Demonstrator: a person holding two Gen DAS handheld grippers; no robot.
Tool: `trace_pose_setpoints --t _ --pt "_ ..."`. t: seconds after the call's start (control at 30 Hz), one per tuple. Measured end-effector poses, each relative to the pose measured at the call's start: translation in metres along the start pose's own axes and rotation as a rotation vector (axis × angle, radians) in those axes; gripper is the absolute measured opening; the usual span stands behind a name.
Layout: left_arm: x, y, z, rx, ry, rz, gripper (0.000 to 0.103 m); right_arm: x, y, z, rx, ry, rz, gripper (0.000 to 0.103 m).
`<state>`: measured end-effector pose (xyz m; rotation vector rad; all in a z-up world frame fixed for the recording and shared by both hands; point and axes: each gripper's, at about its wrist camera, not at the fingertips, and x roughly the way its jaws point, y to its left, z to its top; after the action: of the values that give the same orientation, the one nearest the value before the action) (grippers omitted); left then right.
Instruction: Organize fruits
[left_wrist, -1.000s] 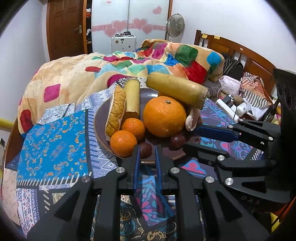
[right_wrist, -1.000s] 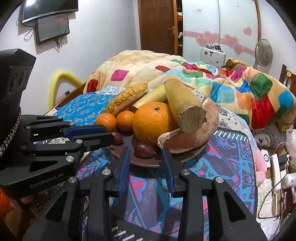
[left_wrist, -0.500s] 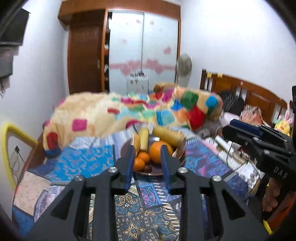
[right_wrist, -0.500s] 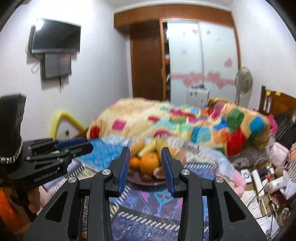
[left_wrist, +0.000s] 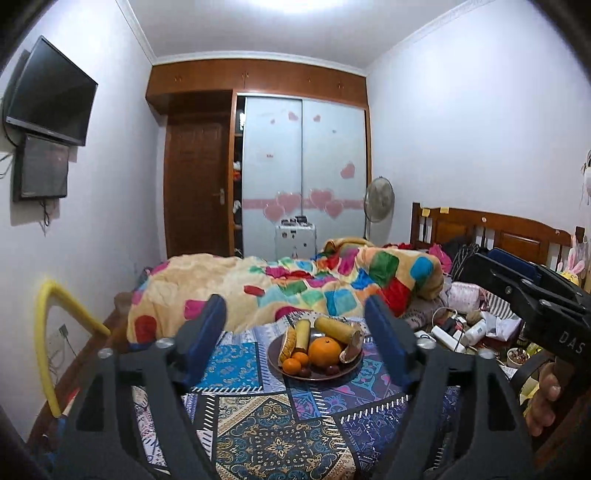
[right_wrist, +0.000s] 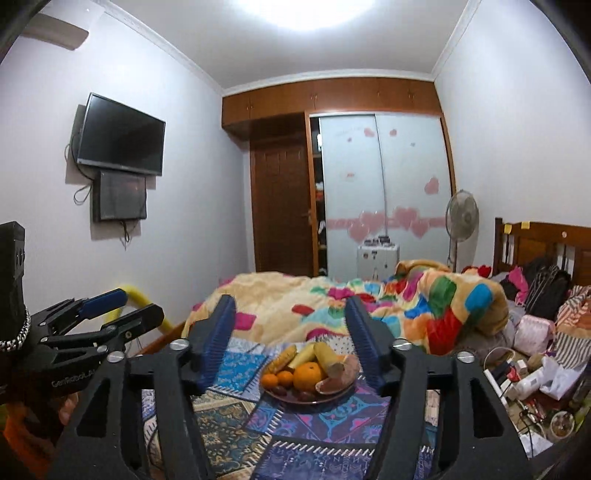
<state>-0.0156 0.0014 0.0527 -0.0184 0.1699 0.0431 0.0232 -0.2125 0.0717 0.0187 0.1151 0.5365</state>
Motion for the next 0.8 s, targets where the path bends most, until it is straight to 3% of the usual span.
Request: trace_pose_setpoints --t 0.13,0.23,0.37,0.8 --pt "-0.015 0.000 0.002 0.002 -0.026 0.013 0.093 -0.009 0.003 0.001 -0.001 -0.025 -0.019 0.084" --pt "-0.024 -0.002 0.003 0.008 -0.041 0.020 0.098 -0.016 0.005 0.001 -0.011 -0.039 -0.038 0.088" --pt "-0.032 -0.002 0.003 0.013 -0.051 0.019 0.099 -0.024 0.007 0.001 -0.012 -0.055 -0.058 0.103" --pt "-0.038 -0.003 0.002 0.010 -0.052 0.015 0.101 -0.032 0.012 -0.004 -0.028 -0.060 -0.070 0.103"
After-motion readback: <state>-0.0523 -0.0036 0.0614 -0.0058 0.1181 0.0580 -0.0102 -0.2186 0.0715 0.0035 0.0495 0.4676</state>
